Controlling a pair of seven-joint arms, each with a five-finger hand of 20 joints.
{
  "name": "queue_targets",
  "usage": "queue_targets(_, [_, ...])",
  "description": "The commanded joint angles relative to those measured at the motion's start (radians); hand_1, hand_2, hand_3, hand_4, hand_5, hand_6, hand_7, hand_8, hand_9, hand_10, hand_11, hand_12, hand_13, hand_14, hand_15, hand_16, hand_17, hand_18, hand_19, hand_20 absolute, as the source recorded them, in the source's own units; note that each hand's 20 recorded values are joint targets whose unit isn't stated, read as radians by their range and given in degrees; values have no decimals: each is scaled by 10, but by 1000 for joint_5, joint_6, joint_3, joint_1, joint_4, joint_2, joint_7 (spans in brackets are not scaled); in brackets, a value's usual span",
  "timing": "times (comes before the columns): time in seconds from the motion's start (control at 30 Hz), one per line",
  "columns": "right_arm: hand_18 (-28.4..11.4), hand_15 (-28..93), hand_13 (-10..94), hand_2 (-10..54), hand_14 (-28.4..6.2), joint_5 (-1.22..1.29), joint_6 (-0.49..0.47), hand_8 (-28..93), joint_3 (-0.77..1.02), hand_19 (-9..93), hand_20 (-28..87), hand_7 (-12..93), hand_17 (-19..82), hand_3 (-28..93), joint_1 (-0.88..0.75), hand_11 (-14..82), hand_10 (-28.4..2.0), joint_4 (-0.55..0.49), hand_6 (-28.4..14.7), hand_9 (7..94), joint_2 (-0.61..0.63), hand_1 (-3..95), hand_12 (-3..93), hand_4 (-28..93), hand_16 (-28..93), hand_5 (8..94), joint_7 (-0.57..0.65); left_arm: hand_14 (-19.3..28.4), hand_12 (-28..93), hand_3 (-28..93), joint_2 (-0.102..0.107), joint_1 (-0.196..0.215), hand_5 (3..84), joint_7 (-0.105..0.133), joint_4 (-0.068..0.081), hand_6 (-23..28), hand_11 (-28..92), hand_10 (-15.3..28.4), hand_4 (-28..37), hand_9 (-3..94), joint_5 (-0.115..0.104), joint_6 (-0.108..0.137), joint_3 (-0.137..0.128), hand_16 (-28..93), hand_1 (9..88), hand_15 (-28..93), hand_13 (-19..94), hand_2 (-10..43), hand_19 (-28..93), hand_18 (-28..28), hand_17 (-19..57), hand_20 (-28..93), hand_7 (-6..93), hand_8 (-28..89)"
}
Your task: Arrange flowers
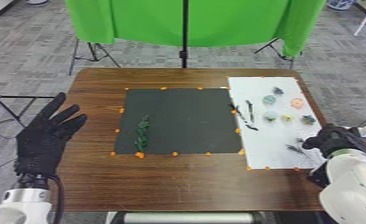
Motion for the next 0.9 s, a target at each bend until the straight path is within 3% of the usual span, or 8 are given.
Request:
queue_targets(0.03, [-281,716,631,-66,-169,-28,-52,-124,-24,855,227,176,261,766,-30,407,-211,56,-64,649,38,361,163,-243,97,617,39,274,116,793,-17,7,342,-20,0,64,210,185,-274,336,7,-3,-4,-67,221,499,267,54,530,284,-65,177,127,-100])
queue_targets(0.23, [-277,708,648,-74,-155,-63,-52,-129,-105,853,230,194,268,764,15,418,-194,105,-46,670,65,400,162,-255,95,657,39,274,116,795,-23,3,342,-26,1,64,210,186,-272,337,10,-8,-2,-67,222,500,268,52,529,284,-65,178,127,-100])
queue_targets(0.3, [-270,700,668,-85,-143,-96,-41,-78,-143,858,235,209,282,750,33,428,-184,124,-40,689,83,432,166,-273,104,678,35,274,116,794,-27,2,342,-29,1,65,210,186,-271,337,12,-10,-4,-67,224,500,267,52,529,284,-65,178,127,-99])
queue_targets(0.43, [-249,688,727,-90,-108,-142,50,-3,-196,876,232,248,321,683,60,432,-134,154,-24,754,116,524,228,-281,122,767,45,274,116,793,-28,4,342,-30,-1,65,211,186,-271,337,13,-10,-4,-67,225,501,268,53,529,284,-65,179,127,-100])
queue_targets(0.53, [-242,680,760,-87,-97,-151,77,20,-195,891,229,255,347,679,68,432,-116,151,-16,792,128,545,249,-282,136,810,43,274,116,793,-30,6,342,-31,0,65,210,185,-270,337,14,-10,-5,-68,226,500,267,53,528,284,-65,179,128,-100])
queue_targets(0.9, [-244,682,803,-94,-85,-166,165,48,-149,923,233,256,372,706,78,454,-105,88,-18,829,137,547,250,-283,156,841,-11,274,116,793,-26,13,342,-25,-2,66,210,185,-268,337,10,-5,-6,-67,227,500,267,52,528,284,-64,181,129,-100])
